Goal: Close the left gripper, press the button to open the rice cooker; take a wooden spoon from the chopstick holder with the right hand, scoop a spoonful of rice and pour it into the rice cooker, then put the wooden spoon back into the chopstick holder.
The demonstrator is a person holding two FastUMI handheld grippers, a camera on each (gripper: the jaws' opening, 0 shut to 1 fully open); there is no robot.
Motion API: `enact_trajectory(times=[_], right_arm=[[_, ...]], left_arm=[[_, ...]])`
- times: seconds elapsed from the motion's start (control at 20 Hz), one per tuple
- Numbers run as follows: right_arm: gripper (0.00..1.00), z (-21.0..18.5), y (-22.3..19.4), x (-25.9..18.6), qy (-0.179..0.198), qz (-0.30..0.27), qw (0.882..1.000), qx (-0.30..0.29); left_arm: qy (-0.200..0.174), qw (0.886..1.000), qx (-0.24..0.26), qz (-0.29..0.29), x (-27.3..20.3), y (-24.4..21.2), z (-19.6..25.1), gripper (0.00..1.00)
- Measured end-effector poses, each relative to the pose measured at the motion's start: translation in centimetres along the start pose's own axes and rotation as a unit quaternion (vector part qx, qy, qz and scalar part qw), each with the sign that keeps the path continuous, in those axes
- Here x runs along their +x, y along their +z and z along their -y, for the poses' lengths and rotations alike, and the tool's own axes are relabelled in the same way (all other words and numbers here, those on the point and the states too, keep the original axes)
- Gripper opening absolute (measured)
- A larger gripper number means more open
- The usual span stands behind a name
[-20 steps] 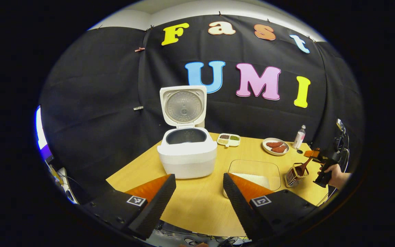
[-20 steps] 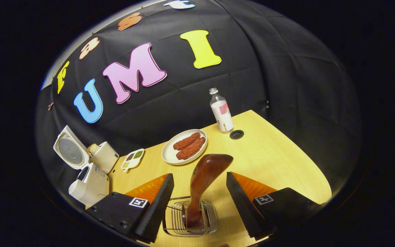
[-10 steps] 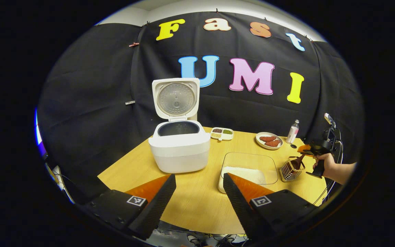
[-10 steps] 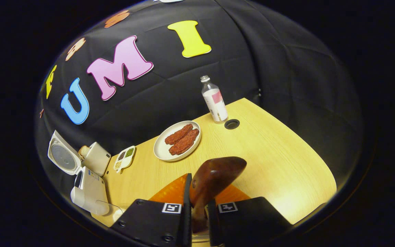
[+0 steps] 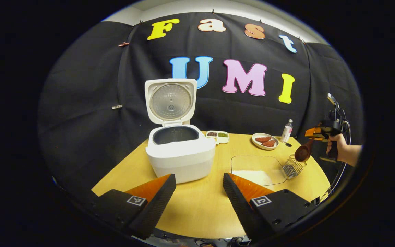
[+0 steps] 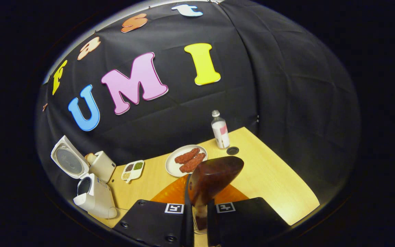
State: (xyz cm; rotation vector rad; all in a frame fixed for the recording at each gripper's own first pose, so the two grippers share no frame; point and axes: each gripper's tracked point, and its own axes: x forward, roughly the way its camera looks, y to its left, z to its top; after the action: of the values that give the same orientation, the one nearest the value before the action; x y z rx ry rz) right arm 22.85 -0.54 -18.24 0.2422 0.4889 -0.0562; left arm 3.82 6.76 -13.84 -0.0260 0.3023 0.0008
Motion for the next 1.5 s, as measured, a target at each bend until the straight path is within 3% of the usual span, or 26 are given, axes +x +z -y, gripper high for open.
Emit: enact_trajectory(times=[0.25, 0.5, 0.7, 1.0, 1.1, 1.25, 1.3, 1.35, 1.5], right_arm=[[0.19, -6.0, 2.0, -4.4, 0.026, 0.029, 0.999, 0.003], [0.19, -13.4, -1.5, -7.6, 0.072, 0.022, 0.997, -0.002], [0.19, -17.3, -5.5, -7.2, 0.095, 0.000, 0.995, -0.029], [0.19, -18.2, -11.3, -4.3, 0.078, 0.002, 0.995, -0.061], [0.19, -18.0, -13.7, -3.3, 0.076, -0.007, 0.995, -0.065], [0.19, -18.1, -16.7, -1.8, 0.075, -0.021, 0.995, -0.056], [0.14, -18.3, -17.4, -1.5, 0.075, -0.023, 0.996, -0.049], [0.19, -18.6, -17.9, -1.2, 0.077, -0.025, 0.996, -0.042], [0.19, -19.4, -21.2, -1.5, 0.080, -0.053, 0.995, -0.034]], left_arm=[[-0.037, 0.999, -0.011, 0.008, 1.6, -0.2, -2.1, 0.96], [-0.064, 0.997, -0.036, -0.002, 2.5, -1.1, -3.7, 0.96], [-0.065, 0.998, -0.009, 0.012, 2.4, -0.4, -5.9, 0.96], [-0.054, 0.998, -0.024, -0.012, 2.2, -1.3, -6.1, 0.96], [-0.031, 0.999, -0.031, -0.024, 2.6, -2.0, -6.6, 0.96], [-0.005, 0.997, -0.070, -0.032, 2.6, -2.2, -7.3, 0.96], [-0.007, 0.996, -0.080, -0.036, 2.5, -2.3, -7.1, 0.96], [-0.009, 0.996, -0.083, -0.040, 2.6, -2.9, -7.1, 0.96], [-0.006, 0.997, -0.065, -0.046, 3.0, -3.7, -7.9, 0.96]])
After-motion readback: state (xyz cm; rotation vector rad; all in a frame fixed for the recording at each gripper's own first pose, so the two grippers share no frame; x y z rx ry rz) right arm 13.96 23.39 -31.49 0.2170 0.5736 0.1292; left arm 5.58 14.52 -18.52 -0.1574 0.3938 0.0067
